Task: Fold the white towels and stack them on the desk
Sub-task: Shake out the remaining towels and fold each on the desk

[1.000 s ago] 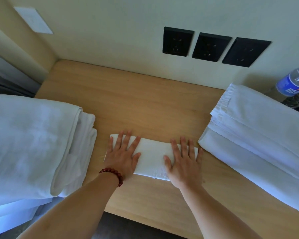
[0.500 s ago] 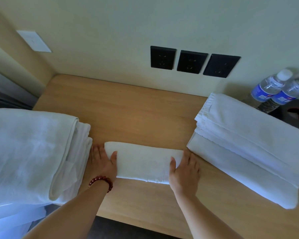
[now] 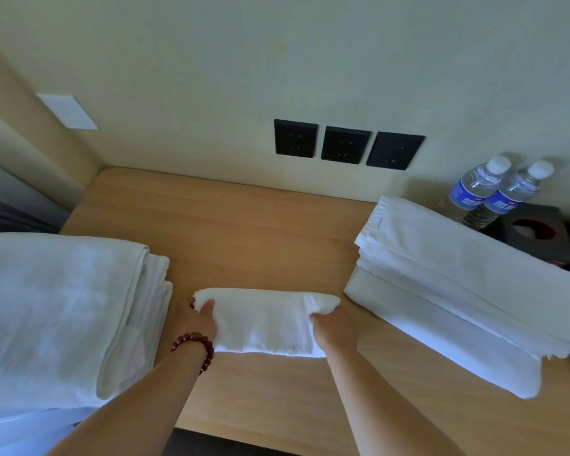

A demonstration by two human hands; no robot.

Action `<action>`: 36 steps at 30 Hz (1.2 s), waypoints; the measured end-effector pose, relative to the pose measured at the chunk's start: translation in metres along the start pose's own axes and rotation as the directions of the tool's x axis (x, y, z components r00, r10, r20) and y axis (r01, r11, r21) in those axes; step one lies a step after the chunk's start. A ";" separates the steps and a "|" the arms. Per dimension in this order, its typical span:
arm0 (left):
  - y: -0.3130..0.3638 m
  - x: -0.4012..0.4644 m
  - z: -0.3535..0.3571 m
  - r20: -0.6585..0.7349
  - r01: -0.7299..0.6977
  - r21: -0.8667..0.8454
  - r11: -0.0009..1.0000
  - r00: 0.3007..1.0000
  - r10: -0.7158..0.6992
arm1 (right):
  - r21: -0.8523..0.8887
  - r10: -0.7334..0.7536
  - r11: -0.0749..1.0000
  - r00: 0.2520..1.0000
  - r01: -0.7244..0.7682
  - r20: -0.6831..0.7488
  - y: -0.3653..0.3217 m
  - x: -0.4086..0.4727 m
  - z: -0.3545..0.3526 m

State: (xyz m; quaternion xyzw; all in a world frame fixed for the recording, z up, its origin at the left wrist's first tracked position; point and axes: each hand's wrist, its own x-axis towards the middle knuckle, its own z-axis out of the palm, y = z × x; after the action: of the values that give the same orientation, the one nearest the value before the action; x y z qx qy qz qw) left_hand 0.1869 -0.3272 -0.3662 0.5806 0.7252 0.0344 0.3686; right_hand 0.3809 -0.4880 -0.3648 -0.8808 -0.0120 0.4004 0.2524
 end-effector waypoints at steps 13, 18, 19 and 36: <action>0.134 -0.026 -0.072 -0.222 -0.290 0.127 0.949 0.924 0.312 | -0.067 -0.386 0.921 0.882 0.383 -0.271 -0.075 -0.047 -0.090; 0.201 -0.053 -0.074 -0.207 -0.426 0.070 0.902 0.878 0.431 | 0.014 -0.401 0.892 0.804 0.453 -0.440 -0.089 -0.055 -0.160; 0.215 -0.061 -0.069 -0.201 -0.473 0.058 0.879 0.857 0.474 | 0.033 -0.385 0.892 0.795 0.451 -0.469 -0.088 -0.054 -0.176; 0.335 -0.177 0.094 0.139 -0.681 0.043 0.731 0.729 0.670 | 0.108 -0.076 0.977 0.775 0.183 -0.627 0.031 -0.013 -0.348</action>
State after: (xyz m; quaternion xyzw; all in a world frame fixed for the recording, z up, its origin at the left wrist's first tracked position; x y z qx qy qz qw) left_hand 0.5237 -0.4081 -0.1869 0.8217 0.4428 0.0997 0.3447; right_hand 0.6143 -0.6694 -0.1780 -0.9366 0.0433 0.0705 0.3404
